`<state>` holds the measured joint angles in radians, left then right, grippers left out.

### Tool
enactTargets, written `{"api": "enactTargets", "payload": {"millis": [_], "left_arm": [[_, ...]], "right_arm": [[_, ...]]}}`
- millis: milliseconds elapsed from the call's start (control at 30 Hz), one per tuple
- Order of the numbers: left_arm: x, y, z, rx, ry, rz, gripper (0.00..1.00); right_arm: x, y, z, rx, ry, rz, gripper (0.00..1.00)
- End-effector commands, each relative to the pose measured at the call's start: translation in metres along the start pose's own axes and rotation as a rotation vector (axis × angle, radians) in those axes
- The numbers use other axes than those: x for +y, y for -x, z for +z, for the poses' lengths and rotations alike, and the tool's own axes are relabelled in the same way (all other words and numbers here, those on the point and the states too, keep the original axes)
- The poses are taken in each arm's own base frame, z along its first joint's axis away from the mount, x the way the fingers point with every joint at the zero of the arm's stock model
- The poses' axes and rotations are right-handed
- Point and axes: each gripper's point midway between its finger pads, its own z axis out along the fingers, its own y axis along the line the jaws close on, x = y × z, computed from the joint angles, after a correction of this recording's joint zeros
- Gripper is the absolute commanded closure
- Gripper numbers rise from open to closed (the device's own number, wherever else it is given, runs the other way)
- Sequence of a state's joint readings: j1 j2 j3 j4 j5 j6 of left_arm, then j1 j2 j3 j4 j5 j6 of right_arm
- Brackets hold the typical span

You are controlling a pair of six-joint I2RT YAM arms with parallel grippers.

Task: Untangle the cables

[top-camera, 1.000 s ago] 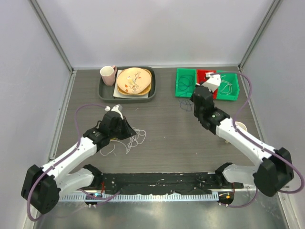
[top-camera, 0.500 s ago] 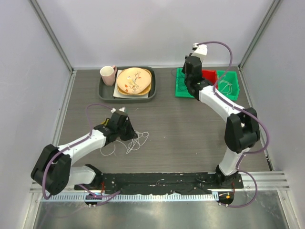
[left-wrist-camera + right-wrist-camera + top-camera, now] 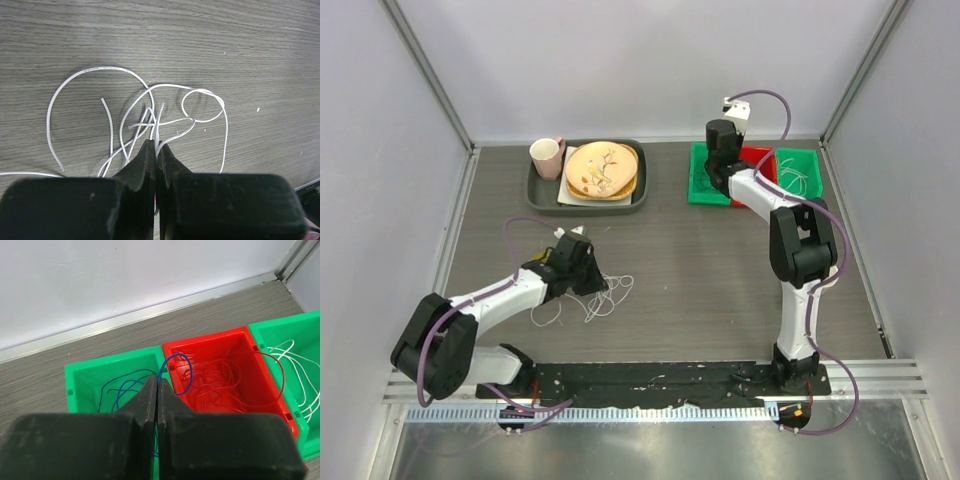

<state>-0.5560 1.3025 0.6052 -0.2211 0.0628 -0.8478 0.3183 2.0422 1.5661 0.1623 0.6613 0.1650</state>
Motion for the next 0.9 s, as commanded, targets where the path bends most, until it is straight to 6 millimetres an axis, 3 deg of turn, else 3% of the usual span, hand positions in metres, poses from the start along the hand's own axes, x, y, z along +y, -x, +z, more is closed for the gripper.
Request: {"api": "enactTargets", "payload": {"millis": [0, 167, 300, 367, 400, 533, 600, 733, 767, 833, 867], "left_arm": [[-0.007, 0.011, 0.003, -0.039, -0.017, 0.030, 1.00], [-0.011, 0.008, 0.006, -0.017, -0.039, 0.032, 1.00], [-0.015, 0.006, 0.005, -0.009, -0.064, 0.030, 1.00], [-0.015, 0.007, 0.003, -0.015, -0.061, 0.026, 1.00], [-0.013, 0.008, 0.002, -0.022, -0.053, 0.027, 1.00], [-0.013, 0.009, -0.001, -0.030, -0.051, 0.024, 1.00], [-0.016, 0.011, -0.004, -0.038, -0.063, 0.025, 1.00], [-0.021, 0.016, -0.010, -0.059, -0.083, 0.024, 1.00], [-0.022, 0.016, -0.011, -0.060, -0.086, 0.024, 1.00], [-0.025, 0.019, -0.015, -0.074, -0.098, 0.024, 1.00], [-0.025, 0.019, -0.016, -0.076, -0.098, 0.024, 1.00]], "right_arm": [[0.004, 0.038, 0.004, -0.083, -0.011, -0.002, 0.99], [0.041, 0.016, 0.015, -0.029, 0.151, -0.053, 0.99], [0.047, -0.022, 0.027, 0.095, 0.144, -0.069, 0.99], [0.051, -0.028, 0.029, 0.125, 0.147, -0.060, 0.99], [0.050, -0.050, 0.032, 0.181, 0.134, -0.072, 0.99], [0.051, -0.066, 0.033, 0.230, 0.126, -0.071, 0.99], [0.052, -0.063, 0.032, 0.235, 0.132, -0.071, 0.99], [0.051, -0.027, 0.019, 0.198, 0.156, -0.052, 0.88], [0.049, -0.019, 0.016, 0.190, 0.160, -0.047, 0.79], [0.046, -0.007, 0.007, 0.181, 0.165, -0.043, 0.71], [0.042, 0.008, -0.002, 0.165, 0.170, -0.031, 0.66]]}}
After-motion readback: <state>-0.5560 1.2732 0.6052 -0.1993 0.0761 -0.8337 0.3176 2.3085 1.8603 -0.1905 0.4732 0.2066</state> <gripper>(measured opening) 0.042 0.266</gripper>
